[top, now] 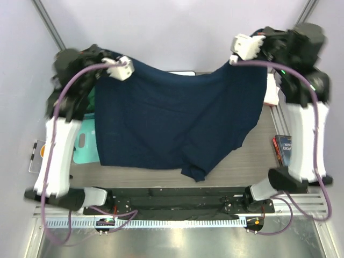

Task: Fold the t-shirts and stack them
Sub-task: Flatten out the tshirt, then fold the flattened tshirt in 1/3 of the way

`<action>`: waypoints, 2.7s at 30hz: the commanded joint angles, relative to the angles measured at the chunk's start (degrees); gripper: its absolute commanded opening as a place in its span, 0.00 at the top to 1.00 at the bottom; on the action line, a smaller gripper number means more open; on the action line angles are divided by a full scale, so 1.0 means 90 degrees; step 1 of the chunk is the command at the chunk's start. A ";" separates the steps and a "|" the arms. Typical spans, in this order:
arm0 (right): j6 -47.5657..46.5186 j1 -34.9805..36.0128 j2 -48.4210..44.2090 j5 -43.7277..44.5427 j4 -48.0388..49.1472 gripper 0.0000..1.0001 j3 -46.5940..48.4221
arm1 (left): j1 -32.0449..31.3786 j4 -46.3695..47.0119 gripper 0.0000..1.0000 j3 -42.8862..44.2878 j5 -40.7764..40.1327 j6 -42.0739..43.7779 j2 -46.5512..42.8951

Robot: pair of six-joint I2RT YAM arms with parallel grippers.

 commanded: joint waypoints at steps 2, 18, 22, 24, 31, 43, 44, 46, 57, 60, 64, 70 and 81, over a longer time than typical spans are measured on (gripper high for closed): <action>-0.0409 -0.0520 0.1844 0.0137 0.1140 0.99 0.0642 | 0.0079 0.1253 1.00 0.0835 -0.0418 0.1118 0.1953; -0.0429 -0.0804 0.1272 -0.0615 0.7198 0.99 0.1143 | -0.0223 0.8783 1.00 0.2579 0.0421 0.1862 0.3455; 0.0108 -0.0804 0.0483 -0.0654 0.7109 0.99 -0.0471 | -0.0311 0.9603 1.00 0.0392 0.0168 0.1619 0.2450; 0.0216 -0.0804 0.0061 -0.0849 0.6809 0.99 -0.1334 | -0.0379 0.9868 1.00 -0.1130 -0.0192 0.1550 0.2078; 0.0373 -0.0814 -0.2369 -0.1230 0.3879 0.99 -0.6533 | -0.0839 0.9002 1.00 -0.6638 -0.0604 0.1335 -0.0528; -0.0650 -0.0755 -0.3525 -0.1464 -0.0691 0.99 -0.8516 | -0.0702 0.2528 1.00 -0.9427 0.0733 0.1286 -0.4464; -0.0653 -0.0736 -0.3505 -0.1503 -0.0974 0.99 -0.8477 | -0.0702 0.2206 1.00 -0.9398 0.0869 0.1383 -0.4583; -0.0759 -0.0716 -0.3379 -0.1407 -0.1269 0.99 -0.8301 | -0.0702 0.1551 1.00 -0.9339 0.0948 0.1471 -0.4836; -0.0887 -0.0726 -0.3212 -0.1250 -0.1739 0.99 -0.7822 | -0.0702 -0.0364 1.00 -0.8519 0.1153 0.1413 -0.4828; -0.0955 -0.0716 -0.3183 -0.1085 -0.1622 0.99 -0.7910 | -0.0702 -0.0502 1.00 -0.8353 0.1173 0.1422 -0.4887; -0.0673 -0.0716 -0.2998 -0.0957 -0.1076 0.99 -0.7940 | -0.0702 -0.0317 1.00 -0.7944 0.0833 0.1247 -0.4468; 0.0097 -0.0726 -0.2705 -0.1103 0.0223 0.99 -0.7910 | -0.0702 -0.0305 1.00 -0.6988 0.0568 0.0554 -0.3550; 0.0255 -0.0726 -0.1953 -0.1484 0.1103 0.99 -0.7705 | -0.0702 -0.3488 1.00 -0.6635 0.0510 0.1754 -0.4095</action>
